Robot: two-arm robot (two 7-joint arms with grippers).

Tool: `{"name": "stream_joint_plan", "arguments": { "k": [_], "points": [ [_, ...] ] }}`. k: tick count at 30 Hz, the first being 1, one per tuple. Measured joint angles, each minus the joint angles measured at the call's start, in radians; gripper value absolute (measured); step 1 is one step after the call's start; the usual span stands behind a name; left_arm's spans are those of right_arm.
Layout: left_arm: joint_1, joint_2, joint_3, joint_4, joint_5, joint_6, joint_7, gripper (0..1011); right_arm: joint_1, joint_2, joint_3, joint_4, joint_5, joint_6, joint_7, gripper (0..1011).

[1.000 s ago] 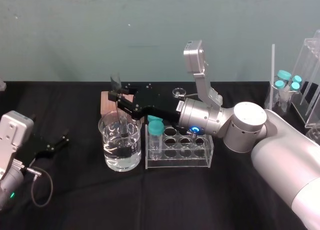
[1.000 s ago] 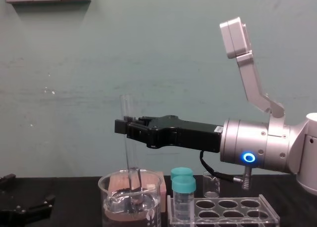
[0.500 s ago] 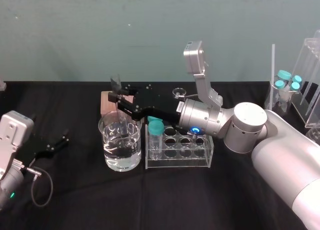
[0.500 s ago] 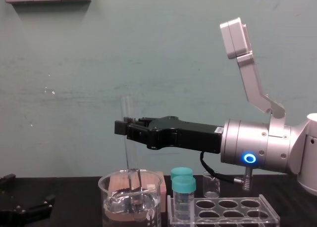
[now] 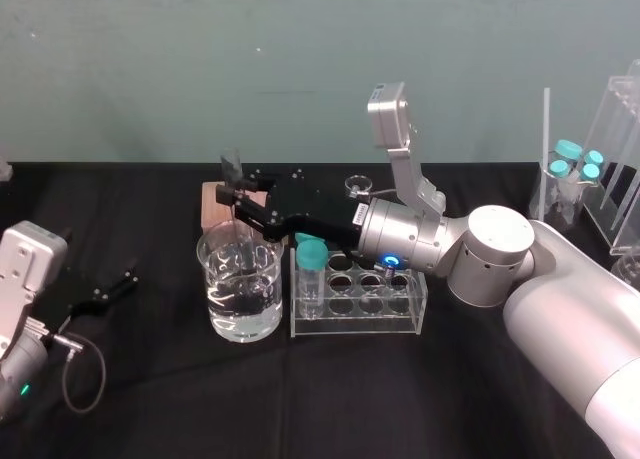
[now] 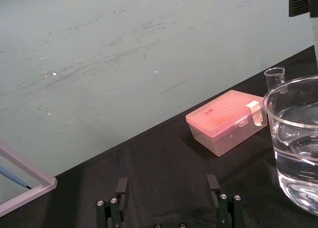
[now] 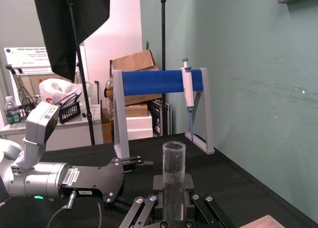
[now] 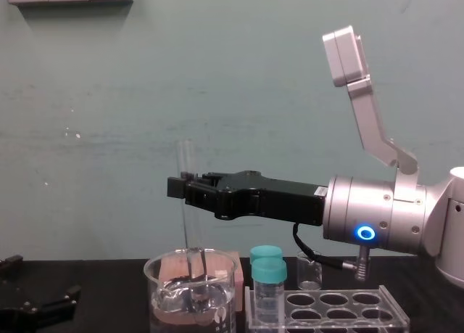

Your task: Hold the test tube with one hand and immerse one end into the beaker, then return it to the test tube rack.

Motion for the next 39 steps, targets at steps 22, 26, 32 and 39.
{"name": "stream_joint_plan", "arguments": {
  "k": [22,26,32,39],
  "points": [
    [0.0,0.0,0.0,0.0,0.0,0.0,0.0,1000,-0.004,0.003,-0.001,-0.011,0.005,0.002,-0.004,226],
    [0.0,0.0,0.0,0.0,0.0,0.0,0.0,1000,-0.004,0.002,-0.001,-0.01,0.007,0.001,-0.004,226],
    [0.0,0.0,0.0,0.0,0.0,0.0,0.0,1000,-0.003,0.001,-0.001,-0.007,0.008,0.001,-0.004,226],
    [0.0,0.0,0.0,0.0,0.0,0.0,0.0,1000,-0.003,0.002,-0.001,-0.008,0.011,0.001,-0.002,226]
  ]
}}
